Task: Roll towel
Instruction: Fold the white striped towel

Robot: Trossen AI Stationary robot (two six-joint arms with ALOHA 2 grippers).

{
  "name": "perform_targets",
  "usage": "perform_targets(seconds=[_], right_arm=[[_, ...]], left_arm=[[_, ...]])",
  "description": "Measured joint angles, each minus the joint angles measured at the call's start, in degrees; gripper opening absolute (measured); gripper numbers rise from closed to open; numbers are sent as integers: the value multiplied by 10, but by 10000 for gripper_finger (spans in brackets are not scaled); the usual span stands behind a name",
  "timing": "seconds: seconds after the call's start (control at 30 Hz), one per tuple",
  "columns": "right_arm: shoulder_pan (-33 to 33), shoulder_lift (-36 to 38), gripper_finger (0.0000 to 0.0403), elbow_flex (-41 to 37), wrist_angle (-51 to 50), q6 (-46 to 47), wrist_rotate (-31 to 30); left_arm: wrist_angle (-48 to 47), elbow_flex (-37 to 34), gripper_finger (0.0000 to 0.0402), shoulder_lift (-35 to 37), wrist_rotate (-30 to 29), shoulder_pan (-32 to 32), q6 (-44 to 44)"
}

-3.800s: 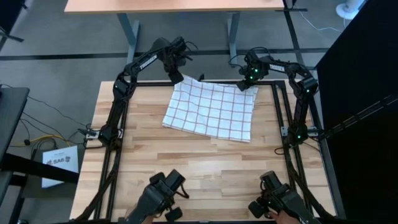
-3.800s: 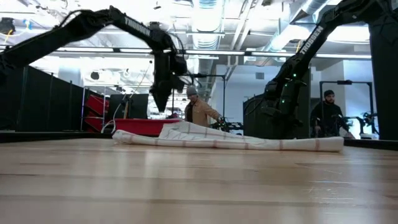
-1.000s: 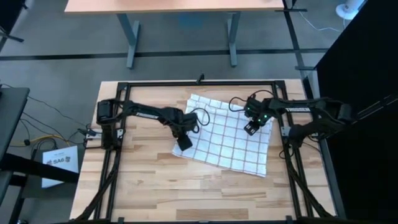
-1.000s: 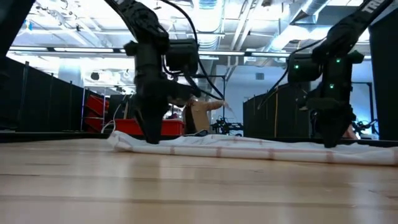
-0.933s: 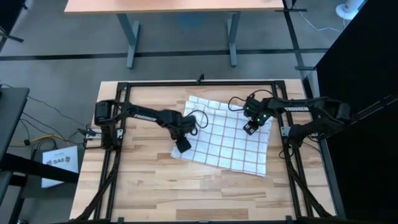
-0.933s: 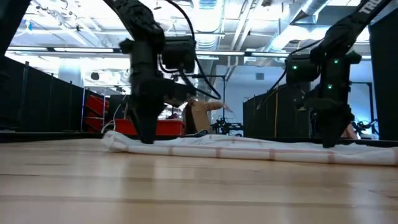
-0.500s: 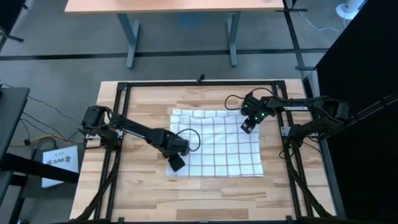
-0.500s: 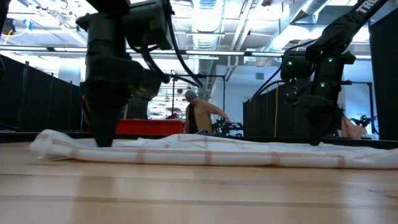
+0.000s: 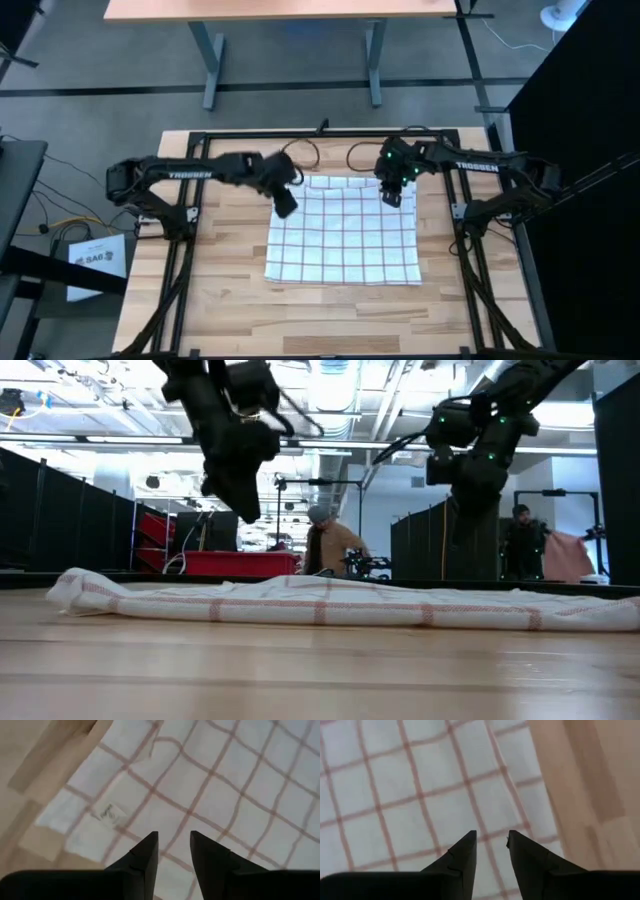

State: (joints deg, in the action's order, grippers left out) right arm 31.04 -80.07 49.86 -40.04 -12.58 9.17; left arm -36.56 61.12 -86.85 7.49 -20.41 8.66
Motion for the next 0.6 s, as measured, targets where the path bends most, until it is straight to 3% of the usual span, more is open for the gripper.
perform_targets(seconds=[0.2, 0.33, 0.6], right_arm=[[36, -49, 149, 5, -48, -50, -1], [39, -74, 169, 5, -43, -88, 0], [78, -93, 170, 5, -49, -128, -3]], left_arm=[[-15, 0, 137, -52, 27, -74, -201], [-19, 0, 147, -85, -18, -91, -310], [-17, 34, 149, -148, -28, -129, -366]])
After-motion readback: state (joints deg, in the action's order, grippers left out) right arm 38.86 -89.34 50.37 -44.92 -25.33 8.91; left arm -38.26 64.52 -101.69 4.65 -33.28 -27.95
